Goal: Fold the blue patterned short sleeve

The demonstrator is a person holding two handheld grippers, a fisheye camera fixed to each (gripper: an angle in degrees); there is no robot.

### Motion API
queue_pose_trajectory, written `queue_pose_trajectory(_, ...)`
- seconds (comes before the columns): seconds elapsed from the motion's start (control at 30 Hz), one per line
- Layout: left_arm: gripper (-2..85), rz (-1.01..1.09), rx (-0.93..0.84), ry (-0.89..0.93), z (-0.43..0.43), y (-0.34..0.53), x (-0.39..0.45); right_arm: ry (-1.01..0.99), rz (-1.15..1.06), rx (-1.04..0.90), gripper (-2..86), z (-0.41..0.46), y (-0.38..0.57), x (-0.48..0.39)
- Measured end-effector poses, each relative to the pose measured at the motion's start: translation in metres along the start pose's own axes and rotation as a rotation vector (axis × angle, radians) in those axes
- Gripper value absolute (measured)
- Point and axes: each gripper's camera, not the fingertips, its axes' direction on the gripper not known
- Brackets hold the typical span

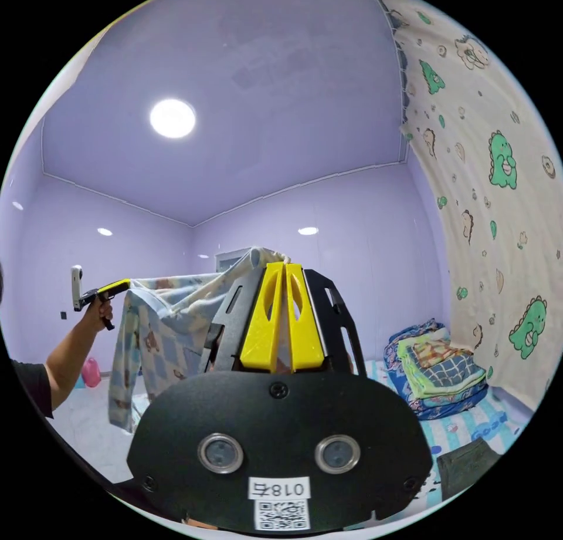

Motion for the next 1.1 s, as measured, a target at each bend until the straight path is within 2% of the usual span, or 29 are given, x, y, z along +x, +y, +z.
queue_pose_trajectory(0.23, -1.0, -0.009, 0.051, 0.012, -0.073, 0.015, -0.015, 0.016, -0.039, -0.029, -0.4, -0.031, -0.008, -0.027)
queue_pose_trajectory(0.33, -1.0, -0.022, 0.034, 0.066, -0.081, 0.017, -0.017, 0.028, -0.028, -0.037, -0.4, -0.038, -0.012, -0.034)
queue_pose_trajectory(0.5, -1.0, -0.018, 0.026, 0.030, -0.083, 0.029, 0.001, 0.054, -0.019, -0.037, -0.4, -0.046, -0.013, -0.043)
queue_pose_trajectory(1.1, -1.0, -0.008, 0.282, -0.011, -0.148, 0.051, 0.020, 0.034, -0.227, -0.019, -0.4, -0.055, -0.018, -0.078)
